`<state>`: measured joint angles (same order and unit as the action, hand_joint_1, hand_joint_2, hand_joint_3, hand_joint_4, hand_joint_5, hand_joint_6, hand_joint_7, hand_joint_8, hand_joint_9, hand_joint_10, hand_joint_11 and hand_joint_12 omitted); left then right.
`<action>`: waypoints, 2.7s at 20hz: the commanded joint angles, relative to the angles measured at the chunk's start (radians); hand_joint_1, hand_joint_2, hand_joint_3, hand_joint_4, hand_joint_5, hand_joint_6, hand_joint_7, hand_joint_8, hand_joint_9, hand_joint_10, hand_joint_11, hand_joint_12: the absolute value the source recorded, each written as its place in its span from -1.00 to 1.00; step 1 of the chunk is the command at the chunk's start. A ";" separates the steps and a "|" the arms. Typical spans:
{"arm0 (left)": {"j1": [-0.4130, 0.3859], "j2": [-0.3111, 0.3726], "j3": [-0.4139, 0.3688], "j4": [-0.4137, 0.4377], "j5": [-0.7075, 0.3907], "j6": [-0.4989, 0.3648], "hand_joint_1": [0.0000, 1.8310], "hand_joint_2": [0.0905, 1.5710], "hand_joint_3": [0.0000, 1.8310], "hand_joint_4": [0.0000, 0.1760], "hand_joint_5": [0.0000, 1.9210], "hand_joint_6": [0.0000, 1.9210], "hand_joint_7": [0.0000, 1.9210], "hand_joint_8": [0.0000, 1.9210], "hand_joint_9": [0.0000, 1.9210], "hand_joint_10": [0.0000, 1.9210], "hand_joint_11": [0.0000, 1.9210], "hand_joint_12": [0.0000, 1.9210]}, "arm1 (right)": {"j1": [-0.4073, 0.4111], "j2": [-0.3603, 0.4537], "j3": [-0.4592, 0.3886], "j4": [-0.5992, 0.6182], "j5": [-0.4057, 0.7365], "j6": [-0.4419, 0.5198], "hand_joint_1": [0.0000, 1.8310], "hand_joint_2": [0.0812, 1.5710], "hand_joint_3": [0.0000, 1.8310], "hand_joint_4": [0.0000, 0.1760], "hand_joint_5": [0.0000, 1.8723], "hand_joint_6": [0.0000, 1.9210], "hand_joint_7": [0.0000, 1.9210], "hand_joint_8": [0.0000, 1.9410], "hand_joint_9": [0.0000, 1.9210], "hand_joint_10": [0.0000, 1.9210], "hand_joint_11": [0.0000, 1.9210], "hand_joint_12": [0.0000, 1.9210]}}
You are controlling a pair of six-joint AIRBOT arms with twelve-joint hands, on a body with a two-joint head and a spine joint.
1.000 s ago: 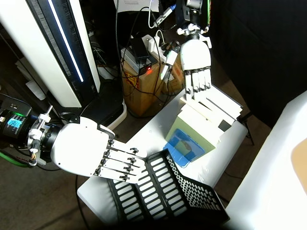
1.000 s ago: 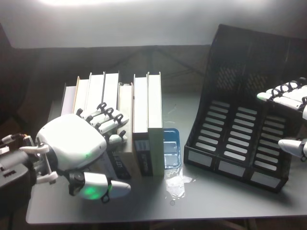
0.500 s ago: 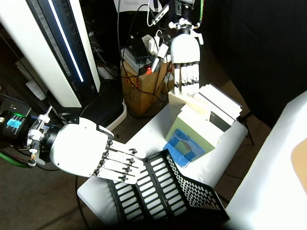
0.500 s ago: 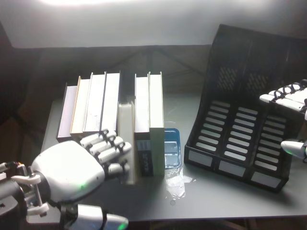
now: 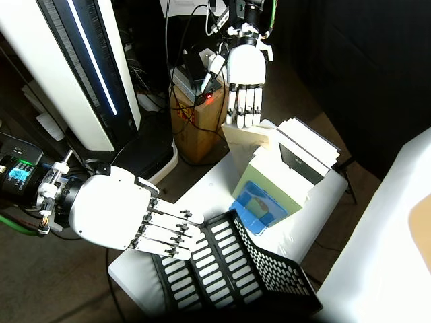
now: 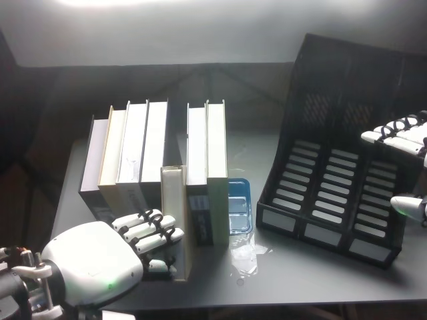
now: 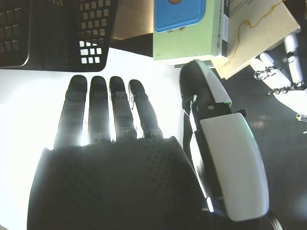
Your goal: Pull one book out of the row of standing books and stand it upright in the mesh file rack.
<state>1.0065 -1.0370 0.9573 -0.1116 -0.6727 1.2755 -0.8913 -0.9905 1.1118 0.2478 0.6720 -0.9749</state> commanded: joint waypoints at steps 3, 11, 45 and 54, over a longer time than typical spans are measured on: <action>-0.002 0.024 -0.009 0.003 -0.120 -0.018 -1.00 0.45 -0.97 -0.79 -0.82 -1.00 -1.00 -1.00 -1.00 -1.00 -1.00 -1.00 | 0.000 0.004 0.003 0.002 0.108 -0.002 -0.53 0.74 -1.00 -1.00 -1.00 -1.00 -1.00 -1.00 -1.00 -1.00 -1.00 -1.00; 0.013 0.143 -0.059 -0.010 -0.432 -0.078 -1.00 0.45 -0.98 -0.22 -1.00 -1.00 -1.00 -1.00 -1.00 -1.00 -1.00 -1.00 | 0.030 0.057 -0.063 -0.118 0.125 -0.002 -0.56 0.74 -1.00 -1.00 -1.00 -1.00 -1.00 -1.00 -1.00 -1.00 -1.00 -1.00; 0.180 0.174 0.086 -0.404 -0.651 -0.295 -0.82 0.69 -0.98 -0.74 -0.96 -0.99 -1.00 -1.00 -1.00 -1.00 -1.00 -1.00 | 0.469 -0.433 0.171 -1.219 -0.292 0.446 -0.01 0.20 -1.00 -0.94 -1.00 -1.00 -1.00 -1.00 -1.00 -1.00 -1.00 -1.00; 0.190 0.171 0.088 -0.422 -0.664 -0.299 -0.93 0.77 -0.98 -0.92 -0.97 -0.99 -1.00 -1.00 -1.00 -1.00 -1.00 -1.00 | 0.469 -0.545 0.236 -1.220 -0.410 0.324 0.00 0.15 -1.00 -1.00 -1.00 -1.00 -1.00 -1.00 -1.00 -1.00 -1.00 -1.00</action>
<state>1.1995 -0.8688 1.0386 -0.5209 -1.2057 0.9779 -0.4309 -1.5356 1.3472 -0.9855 0.2188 -0.6449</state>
